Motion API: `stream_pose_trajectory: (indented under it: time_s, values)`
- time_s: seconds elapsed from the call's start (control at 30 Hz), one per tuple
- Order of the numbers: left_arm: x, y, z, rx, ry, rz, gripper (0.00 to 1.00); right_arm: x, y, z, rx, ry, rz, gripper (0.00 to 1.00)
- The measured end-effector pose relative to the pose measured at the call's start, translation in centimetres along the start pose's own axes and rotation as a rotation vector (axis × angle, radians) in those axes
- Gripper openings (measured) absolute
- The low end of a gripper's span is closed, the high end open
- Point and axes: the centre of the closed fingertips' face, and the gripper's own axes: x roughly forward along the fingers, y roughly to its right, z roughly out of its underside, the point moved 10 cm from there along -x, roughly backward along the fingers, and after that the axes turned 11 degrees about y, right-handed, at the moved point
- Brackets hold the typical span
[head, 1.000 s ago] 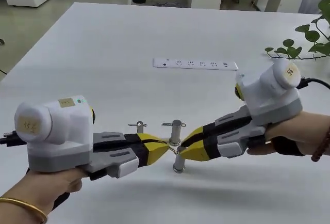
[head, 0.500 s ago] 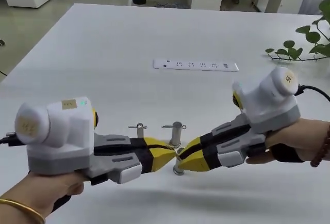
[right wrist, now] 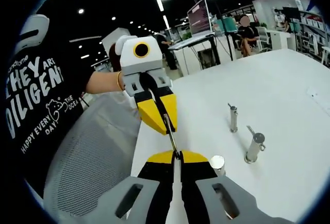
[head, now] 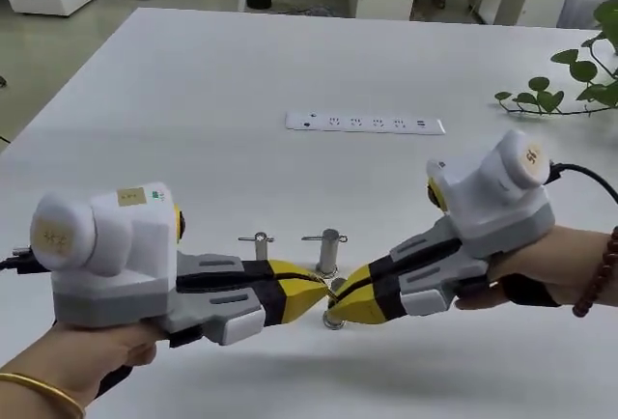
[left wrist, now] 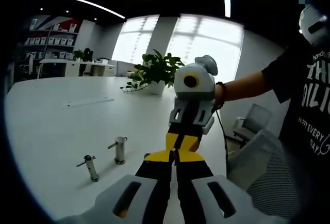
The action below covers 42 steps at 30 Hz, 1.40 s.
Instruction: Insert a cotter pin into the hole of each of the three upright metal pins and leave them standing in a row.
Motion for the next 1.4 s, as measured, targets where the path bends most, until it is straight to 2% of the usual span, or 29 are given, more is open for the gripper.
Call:
stream_pose_trajectory:
  time_s: [0.17,0.33,0.63,0.73,0.83,1.03,1.33,1.4]
  values:
    - [-0.1,0.0,0.2,-0.005,-0.003,-0.002,0.0,0.1,-0.2,-0.2,-0.043,-0.042,-0.007,0.0]
    - [0.0,0.1,0.5,0.002,-0.017,-0.001,0.0,0.3,-0.3,-0.3,-0.097,-0.117,-0.004,0.0]
    - [0.5,0.3,1.6,0.079,-0.067,-0.002,0.0,0.5,-0.2,-0.2,-0.214,-0.262,-0.001,0.0]
    - [0.6,0.2,1.8,0.095,-0.071,-0.019,0.02,0.3,0.0,-0.1,-0.239,-0.306,0.006,0.0]
    - [0.6,0.0,2.0,0.113,-0.074,-0.033,0.08,0.1,0.1,0.0,-0.247,-0.327,0.018,0.0]
    - [0.5,-0.3,1.9,0.136,-0.071,-0.077,0.14,-0.5,0.6,0.4,-0.264,-0.373,0.05,0.0]
    - [0.6,-0.6,2.4,0.19,-0.083,-0.156,0.17,-1.4,1.4,0.9,-0.277,-0.45,0.101,0.0]
    - [0.6,-0.7,2.7,0.218,-0.1,-0.174,0.17,-1.6,1.5,1.0,-0.281,-0.463,0.114,0.0]
